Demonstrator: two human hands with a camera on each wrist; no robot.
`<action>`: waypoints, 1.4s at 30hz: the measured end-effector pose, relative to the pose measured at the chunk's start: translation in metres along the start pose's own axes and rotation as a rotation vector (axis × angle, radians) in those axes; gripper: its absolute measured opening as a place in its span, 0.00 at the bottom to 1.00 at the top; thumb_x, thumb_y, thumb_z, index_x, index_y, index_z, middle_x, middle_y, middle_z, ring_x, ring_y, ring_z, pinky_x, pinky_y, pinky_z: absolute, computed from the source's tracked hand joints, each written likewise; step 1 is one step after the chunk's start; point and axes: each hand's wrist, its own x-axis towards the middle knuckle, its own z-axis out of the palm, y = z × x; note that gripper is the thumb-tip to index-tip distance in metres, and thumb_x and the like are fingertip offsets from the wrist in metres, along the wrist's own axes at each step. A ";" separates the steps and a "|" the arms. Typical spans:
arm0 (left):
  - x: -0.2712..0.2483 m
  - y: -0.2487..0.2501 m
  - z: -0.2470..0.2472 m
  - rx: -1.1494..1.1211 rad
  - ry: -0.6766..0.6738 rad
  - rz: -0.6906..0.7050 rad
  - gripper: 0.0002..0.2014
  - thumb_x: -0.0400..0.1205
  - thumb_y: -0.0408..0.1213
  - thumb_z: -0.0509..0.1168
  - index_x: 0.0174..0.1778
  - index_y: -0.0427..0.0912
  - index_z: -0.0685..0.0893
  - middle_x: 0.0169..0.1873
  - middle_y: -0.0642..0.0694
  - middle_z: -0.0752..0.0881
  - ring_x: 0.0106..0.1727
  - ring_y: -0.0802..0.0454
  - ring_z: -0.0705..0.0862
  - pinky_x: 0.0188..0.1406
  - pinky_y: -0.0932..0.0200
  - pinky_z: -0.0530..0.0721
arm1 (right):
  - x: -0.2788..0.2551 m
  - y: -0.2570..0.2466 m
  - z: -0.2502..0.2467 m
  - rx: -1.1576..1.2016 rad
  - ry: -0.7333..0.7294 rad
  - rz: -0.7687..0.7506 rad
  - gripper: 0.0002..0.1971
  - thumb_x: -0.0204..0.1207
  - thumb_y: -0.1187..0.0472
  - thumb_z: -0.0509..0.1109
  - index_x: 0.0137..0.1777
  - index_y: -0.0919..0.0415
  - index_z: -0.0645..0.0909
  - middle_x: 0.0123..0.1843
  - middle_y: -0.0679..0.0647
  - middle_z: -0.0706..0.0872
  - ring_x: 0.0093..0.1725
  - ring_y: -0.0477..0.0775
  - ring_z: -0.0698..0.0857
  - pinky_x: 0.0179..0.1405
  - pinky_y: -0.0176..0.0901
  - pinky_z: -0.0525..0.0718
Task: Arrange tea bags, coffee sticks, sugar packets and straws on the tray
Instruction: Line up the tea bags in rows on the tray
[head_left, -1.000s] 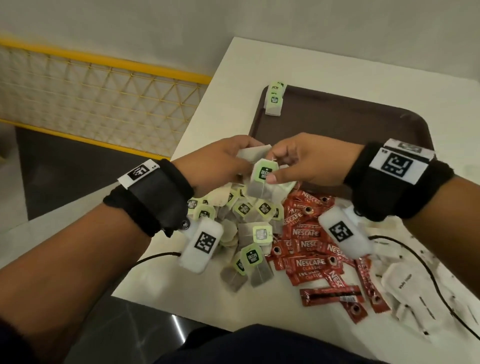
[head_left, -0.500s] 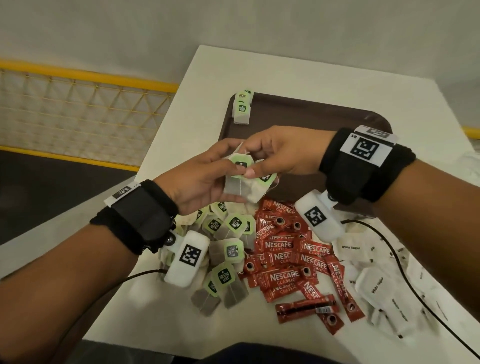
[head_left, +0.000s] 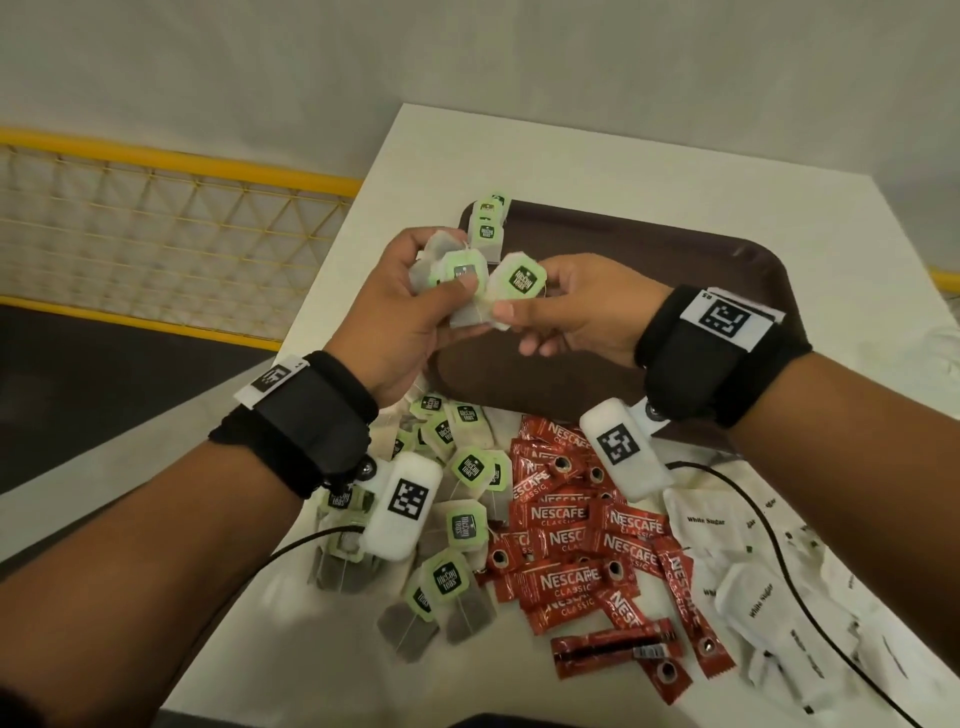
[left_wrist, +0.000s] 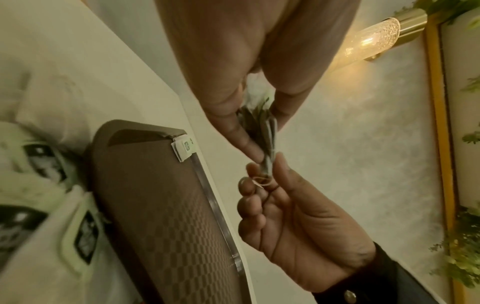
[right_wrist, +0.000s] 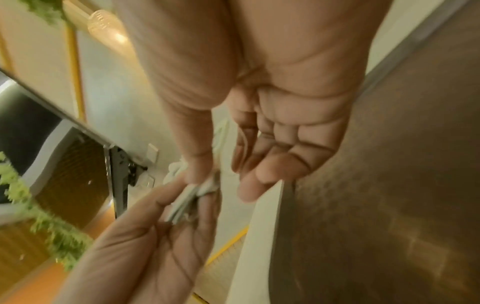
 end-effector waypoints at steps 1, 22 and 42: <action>0.003 0.001 0.001 0.000 0.015 0.018 0.16 0.84 0.23 0.62 0.65 0.41 0.73 0.52 0.47 0.84 0.54 0.48 0.88 0.47 0.49 0.89 | 0.003 0.002 0.000 0.058 0.045 0.000 0.12 0.76 0.63 0.74 0.58 0.64 0.82 0.46 0.60 0.87 0.34 0.48 0.84 0.33 0.36 0.80; 0.061 0.005 -0.047 0.042 0.259 0.018 0.14 0.84 0.24 0.63 0.61 0.45 0.76 0.54 0.42 0.82 0.57 0.41 0.88 0.52 0.46 0.90 | 0.133 0.009 -0.029 -0.204 0.388 0.246 0.09 0.78 0.62 0.73 0.57 0.62 0.81 0.39 0.59 0.88 0.27 0.47 0.81 0.19 0.35 0.76; 0.067 -0.009 -0.057 0.071 0.243 -0.102 0.14 0.83 0.26 0.66 0.63 0.44 0.78 0.65 0.32 0.80 0.62 0.36 0.86 0.47 0.51 0.90 | 0.154 0.002 -0.019 -0.150 0.402 0.411 0.10 0.78 0.62 0.74 0.53 0.59 0.75 0.38 0.57 0.84 0.26 0.47 0.80 0.20 0.35 0.80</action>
